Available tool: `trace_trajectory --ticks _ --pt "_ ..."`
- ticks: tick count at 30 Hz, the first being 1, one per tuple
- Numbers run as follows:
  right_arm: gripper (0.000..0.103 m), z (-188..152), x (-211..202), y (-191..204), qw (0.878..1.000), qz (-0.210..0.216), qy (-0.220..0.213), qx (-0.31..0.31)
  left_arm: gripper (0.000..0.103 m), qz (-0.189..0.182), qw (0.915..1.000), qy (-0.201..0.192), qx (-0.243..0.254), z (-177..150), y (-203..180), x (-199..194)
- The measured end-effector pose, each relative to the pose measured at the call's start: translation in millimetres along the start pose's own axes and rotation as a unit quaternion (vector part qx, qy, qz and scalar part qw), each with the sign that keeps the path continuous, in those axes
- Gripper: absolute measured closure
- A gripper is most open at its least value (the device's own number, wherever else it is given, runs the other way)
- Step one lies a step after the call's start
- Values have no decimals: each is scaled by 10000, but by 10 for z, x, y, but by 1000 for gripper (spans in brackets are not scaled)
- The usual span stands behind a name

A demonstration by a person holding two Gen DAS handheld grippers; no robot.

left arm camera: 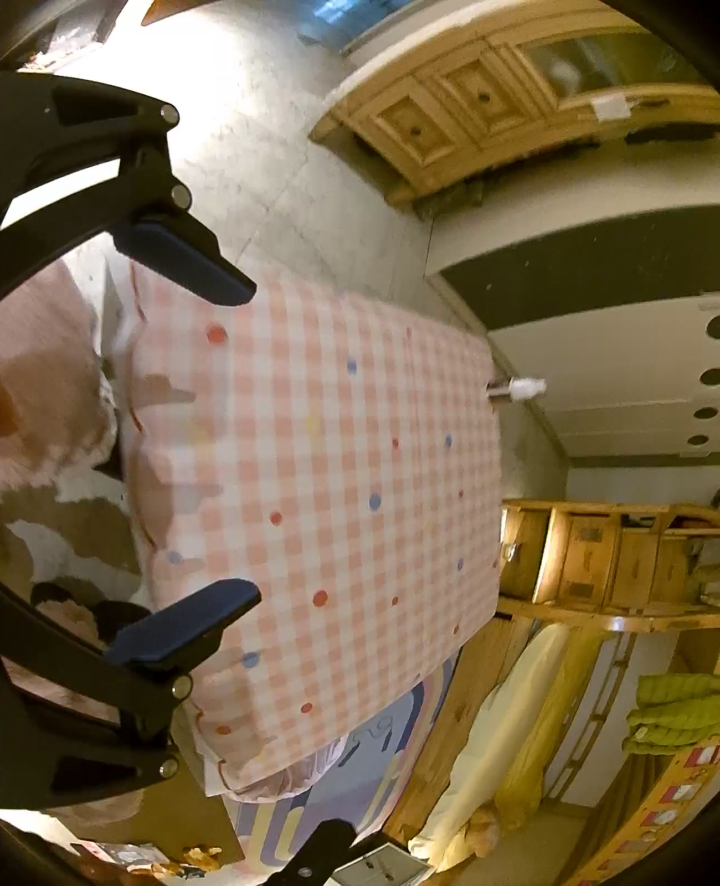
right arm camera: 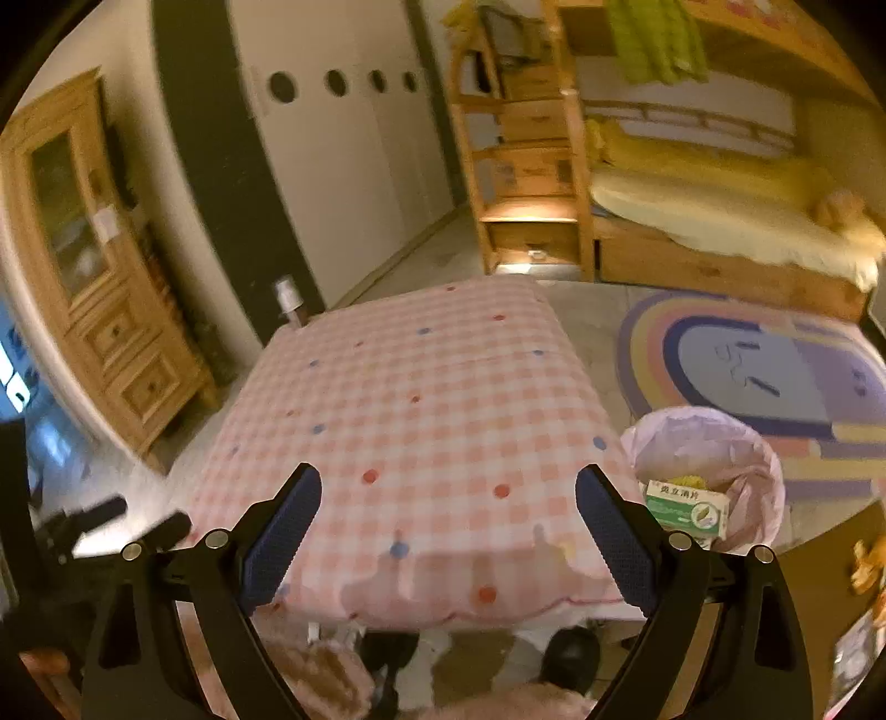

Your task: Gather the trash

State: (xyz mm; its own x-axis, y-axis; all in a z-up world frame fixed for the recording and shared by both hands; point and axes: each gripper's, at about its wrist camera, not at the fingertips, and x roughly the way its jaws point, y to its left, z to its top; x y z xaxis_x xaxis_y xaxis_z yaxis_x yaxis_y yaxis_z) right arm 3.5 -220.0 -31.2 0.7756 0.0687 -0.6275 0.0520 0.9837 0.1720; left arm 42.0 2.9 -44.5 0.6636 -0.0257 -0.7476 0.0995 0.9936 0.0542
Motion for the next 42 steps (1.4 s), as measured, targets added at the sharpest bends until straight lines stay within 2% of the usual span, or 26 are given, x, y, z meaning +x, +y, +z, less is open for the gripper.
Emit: trace_trajectory --ticks 4,11,16,42 --pt "11 -39 -266 53 9998 -76 -20 -159 7 230 9995 -188 112 -84 39 -306" --pt "11 -69 -555 30 9992 -293 -80 -249 7 139 9993 -333 59 -153 115 -608" --pt "11 -92 -594 17 9990 -333 -91 -278 7 89 9990 -421 75 -128 71 -661" --pt "11 -114 -617 -24 9991 -330 -108 -238 7 89 9992 -375 108 -116 -27 -639"
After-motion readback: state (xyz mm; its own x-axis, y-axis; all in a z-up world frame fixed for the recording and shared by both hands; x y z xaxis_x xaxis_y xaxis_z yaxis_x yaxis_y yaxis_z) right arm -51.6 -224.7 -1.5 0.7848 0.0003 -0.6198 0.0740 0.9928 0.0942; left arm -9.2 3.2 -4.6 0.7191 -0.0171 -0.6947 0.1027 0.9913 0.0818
